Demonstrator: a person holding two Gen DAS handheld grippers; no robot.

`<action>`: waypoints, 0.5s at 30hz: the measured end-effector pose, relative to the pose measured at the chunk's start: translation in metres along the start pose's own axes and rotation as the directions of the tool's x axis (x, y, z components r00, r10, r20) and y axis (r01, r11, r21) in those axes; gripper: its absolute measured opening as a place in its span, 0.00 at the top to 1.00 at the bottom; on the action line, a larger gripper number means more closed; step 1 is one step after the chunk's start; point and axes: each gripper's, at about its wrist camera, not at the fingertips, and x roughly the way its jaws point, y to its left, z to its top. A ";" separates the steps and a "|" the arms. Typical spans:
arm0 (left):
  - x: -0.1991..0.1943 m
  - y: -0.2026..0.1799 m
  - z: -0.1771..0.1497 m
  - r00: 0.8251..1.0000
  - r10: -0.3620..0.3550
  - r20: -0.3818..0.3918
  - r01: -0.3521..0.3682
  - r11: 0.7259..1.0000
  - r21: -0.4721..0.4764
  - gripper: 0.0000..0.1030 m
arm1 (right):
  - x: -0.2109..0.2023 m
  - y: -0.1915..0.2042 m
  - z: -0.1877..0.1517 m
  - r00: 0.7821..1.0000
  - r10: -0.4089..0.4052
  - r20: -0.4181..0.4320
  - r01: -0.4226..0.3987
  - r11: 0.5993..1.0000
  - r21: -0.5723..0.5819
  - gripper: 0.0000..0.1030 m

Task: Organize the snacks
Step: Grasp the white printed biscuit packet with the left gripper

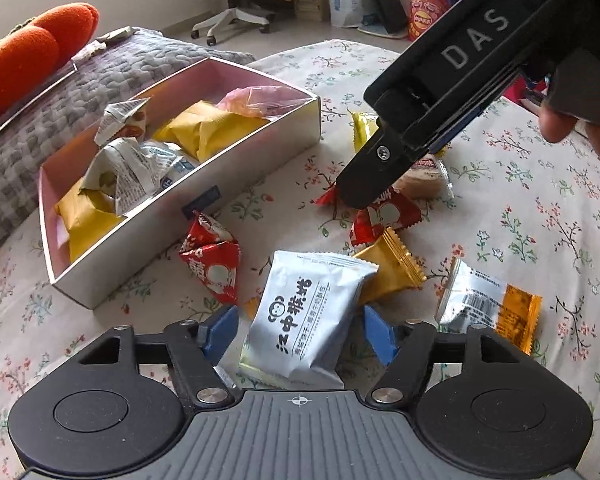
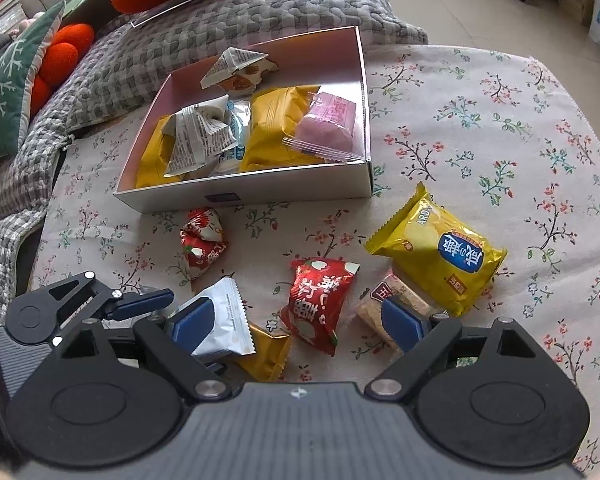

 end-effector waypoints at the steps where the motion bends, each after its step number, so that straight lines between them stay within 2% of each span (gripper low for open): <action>1: 0.003 0.002 0.000 1.000 -0.010 -0.002 0.010 1.000 -0.009 0.32 | 0.000 0.000 0.000 1.000 0.003 -0.001 -0.003 1.000 0.005 0.14; 3: 0.010 0.004 0.000 1.000 -0.029 -0.011 0.029 0.999 -0.028 0.31 | 0.001 0.000 0.000 1.000 0.003 0.002 -0.003 1.000 0.011 0.15; 7: 0.010 0.009 0.002 0.999 -0.048 0.001 0.048 0.995 -0.088 0.50 | 0.005 0.003 0.001 1.000 0.011 0.012 -0.011 1.000 0.005 0.20; 9: 0.010 0.010 0.003 0.999 -0.035 -0.001 0.035 0.994 -0.102 0.55 | 0.008 0.005 0.002 1.000 0.008 0.012 -0.008 1.000 0.002 0.23; 15: 0.007 0.014 0.003 1.000 -0.023 -0.001 0.023 0.989 -0.144 0.57 | 0.021 0.003 0.002 1.000 0.001 -0.022 0.000 0.999 0.041 0.33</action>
